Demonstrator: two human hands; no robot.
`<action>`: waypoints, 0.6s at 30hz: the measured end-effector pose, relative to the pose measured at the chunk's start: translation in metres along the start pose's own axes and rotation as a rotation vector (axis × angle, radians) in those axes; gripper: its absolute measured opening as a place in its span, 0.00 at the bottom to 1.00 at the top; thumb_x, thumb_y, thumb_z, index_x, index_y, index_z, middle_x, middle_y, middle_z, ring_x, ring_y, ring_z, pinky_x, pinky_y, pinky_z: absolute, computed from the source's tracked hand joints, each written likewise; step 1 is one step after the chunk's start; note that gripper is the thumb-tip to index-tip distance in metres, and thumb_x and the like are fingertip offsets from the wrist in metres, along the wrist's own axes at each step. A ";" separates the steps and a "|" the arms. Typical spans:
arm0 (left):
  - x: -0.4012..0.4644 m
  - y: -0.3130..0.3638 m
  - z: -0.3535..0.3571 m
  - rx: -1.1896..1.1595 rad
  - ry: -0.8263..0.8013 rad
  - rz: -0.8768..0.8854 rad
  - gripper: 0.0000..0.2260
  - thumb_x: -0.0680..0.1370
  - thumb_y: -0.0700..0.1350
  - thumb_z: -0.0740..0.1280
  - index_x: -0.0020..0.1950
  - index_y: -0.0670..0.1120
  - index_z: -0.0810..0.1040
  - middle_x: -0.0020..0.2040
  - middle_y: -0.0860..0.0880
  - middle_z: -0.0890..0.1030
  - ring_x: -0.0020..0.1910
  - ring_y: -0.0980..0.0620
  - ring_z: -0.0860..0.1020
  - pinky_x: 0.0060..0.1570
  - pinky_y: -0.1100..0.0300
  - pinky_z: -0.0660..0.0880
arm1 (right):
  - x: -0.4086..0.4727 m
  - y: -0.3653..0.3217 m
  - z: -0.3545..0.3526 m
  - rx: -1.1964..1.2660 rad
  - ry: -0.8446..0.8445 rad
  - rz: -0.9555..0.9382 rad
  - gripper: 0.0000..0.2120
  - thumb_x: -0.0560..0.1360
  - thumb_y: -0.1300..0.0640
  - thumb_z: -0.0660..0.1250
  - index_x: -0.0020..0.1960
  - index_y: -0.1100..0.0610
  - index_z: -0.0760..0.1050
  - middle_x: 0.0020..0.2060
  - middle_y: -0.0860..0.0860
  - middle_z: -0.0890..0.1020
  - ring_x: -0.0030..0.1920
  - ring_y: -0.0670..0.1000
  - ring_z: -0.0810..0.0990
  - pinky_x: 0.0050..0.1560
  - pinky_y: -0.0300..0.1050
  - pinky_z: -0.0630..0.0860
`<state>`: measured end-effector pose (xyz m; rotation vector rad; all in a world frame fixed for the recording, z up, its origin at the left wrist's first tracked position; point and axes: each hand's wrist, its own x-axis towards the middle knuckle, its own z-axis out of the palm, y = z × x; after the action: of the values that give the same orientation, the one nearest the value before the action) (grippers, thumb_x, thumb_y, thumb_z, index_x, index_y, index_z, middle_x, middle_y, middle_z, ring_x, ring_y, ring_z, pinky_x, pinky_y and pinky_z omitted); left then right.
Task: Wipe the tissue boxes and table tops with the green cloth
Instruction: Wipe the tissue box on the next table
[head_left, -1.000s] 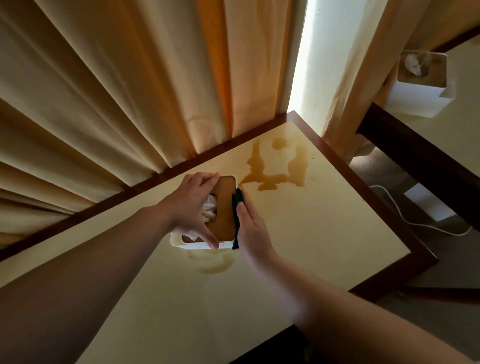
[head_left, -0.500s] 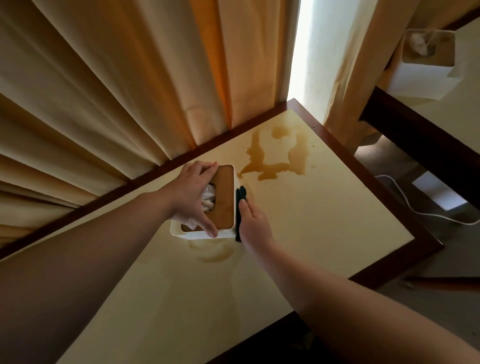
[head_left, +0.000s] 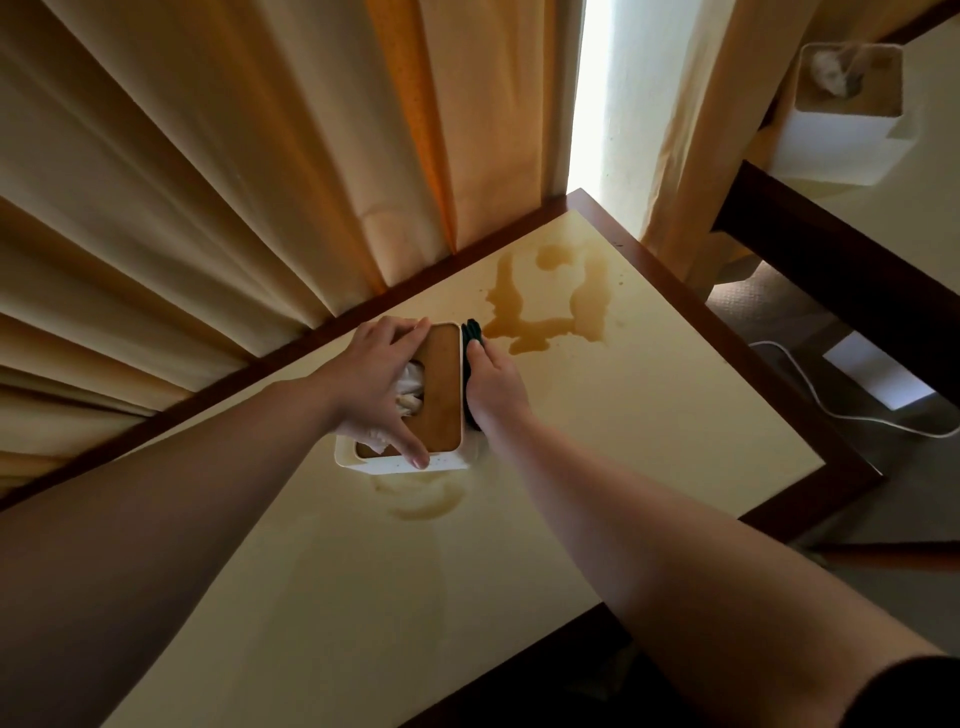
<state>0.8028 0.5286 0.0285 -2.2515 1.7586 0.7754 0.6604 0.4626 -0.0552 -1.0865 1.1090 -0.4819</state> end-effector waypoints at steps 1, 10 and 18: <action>0.000 0.000 0.000 0.000 -0.002 -0.001 0.78 0.48 0.70 0.83 0.84 0.52 0.38 0.75 0.62 0.49 0.78 0.53 0.48 0.79 0.48 0.58 | -0.002 0.005 0.000 -0.017 -0.007 0.007 0.21 0.86 0.44 0.52 0.75 0.45 0.73 0.64 0.49 0.81 0.63 0.53 0.79 0.66 0.55 0.74; 0.000 -0.001 0.000 -0.013 -0.010 -0.007 0.78 0.47 0.71 0.82 0.84 0.52 0.38 0.74 0.62 0.49 0.78 0.53 0.47 0.79 0.46 0.58 | -0.055 0.059 -0.001 0.086 -0.050 -0.034 0.21 0.85 0.45 0.55 0.76 0.44 0.71 0.58 0.49 0.84 0.58 0.53 0.83 0.60 0.55 0.80; 0.001 -0.001 0.001 -0.031 -0.010 -0.001 0.77 0.48 0.70 0.83 0.84 0.54 0.38 0.75 0.62 0.48 0.78 0.53 0.46 0.79 0.46 0.58 | -0.025 -0.001 0.003 0.075 -0.041 -0.065 0.20 0.86 0.46 0.53 0.77 0.44 0.70 0.62 0.49 0.81 0.58 0.52 0.81 0.57 0.54 0.81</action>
<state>0.8041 0.5286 0.0269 -2.2634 1.7531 0.8182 0.6524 0.4831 -0.0425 -1.0647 1.0145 -0.5455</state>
